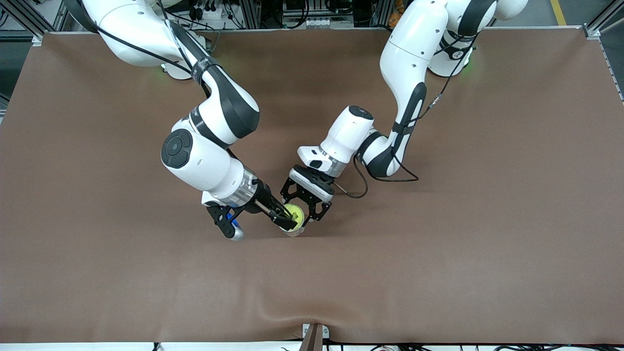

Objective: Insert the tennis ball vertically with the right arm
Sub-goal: 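Release the second ball into the tube with the right gripper, then withdraw the right gripper while the left gripper lowers the tube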

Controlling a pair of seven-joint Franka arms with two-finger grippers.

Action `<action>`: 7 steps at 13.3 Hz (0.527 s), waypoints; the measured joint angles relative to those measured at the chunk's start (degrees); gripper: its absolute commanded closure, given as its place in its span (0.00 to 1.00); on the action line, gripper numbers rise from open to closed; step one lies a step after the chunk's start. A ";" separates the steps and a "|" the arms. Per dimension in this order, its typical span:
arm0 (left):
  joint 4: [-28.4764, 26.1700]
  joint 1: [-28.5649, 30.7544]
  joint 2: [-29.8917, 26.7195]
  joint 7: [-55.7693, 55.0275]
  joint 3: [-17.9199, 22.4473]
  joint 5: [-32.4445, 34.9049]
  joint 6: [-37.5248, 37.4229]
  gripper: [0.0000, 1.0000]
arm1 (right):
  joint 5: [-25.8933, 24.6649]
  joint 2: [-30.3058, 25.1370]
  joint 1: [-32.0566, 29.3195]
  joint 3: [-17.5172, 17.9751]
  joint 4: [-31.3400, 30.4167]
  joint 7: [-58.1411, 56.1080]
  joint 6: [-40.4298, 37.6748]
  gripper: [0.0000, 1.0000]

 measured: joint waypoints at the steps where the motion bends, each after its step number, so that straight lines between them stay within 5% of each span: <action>1: 0.00 0.00 0.00 0.00 0.00 0.00 0.00 0.21 | 0.00 0.00 0.00 0.00 0.06 0.00 0.00 0.00; 7: 0.01 -0.01 0.02 0.00 -0.01 0.00 -0.01 0.19 | 0.00 -0.09 -0.44 -0.15 0.84 0.02 -0.55 0.00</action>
